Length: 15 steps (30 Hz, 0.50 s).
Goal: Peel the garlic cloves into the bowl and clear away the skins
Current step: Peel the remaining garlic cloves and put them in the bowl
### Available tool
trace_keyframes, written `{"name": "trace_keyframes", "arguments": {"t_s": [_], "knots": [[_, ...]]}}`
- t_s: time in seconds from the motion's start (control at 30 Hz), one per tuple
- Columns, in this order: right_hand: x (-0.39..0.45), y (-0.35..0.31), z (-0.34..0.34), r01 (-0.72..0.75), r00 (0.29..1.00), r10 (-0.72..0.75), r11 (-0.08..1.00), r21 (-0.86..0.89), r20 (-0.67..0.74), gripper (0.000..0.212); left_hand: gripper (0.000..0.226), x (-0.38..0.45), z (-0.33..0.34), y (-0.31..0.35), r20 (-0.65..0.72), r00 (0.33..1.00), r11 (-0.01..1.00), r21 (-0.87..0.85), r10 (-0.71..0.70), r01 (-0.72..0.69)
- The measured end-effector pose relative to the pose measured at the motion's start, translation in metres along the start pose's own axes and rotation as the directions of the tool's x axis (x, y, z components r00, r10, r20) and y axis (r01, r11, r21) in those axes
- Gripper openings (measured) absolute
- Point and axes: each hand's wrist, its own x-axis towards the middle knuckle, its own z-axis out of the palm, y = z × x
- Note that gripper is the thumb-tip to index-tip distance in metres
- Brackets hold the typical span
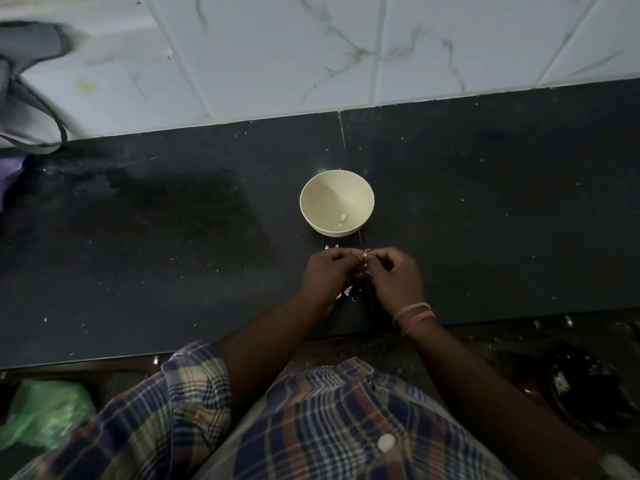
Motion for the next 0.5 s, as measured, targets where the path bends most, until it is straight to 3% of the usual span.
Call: {"name": "trace_keyframes", "arguments": {"t_s": [0.23, 0.5], "knots": [[-0.003, -0.012, 0.011, 0.031, 0.999, -0.034, 0.995, 0.092, 0.022, 0.006, 0.008, -0.008, -0.013, 0.005, -0.053, 0.998, 0.999, -0.043, 0.026, -0.028], [-0.006, -0.02, 0.019, 0.068, 0.997, -0.073, 0.989, 0.13, 0.036, 0.006, 0.008, -0.018, -0.015, 0.011, -0.168, 0.973, 0.977, 0.175, 0.155, -0.126]]}}
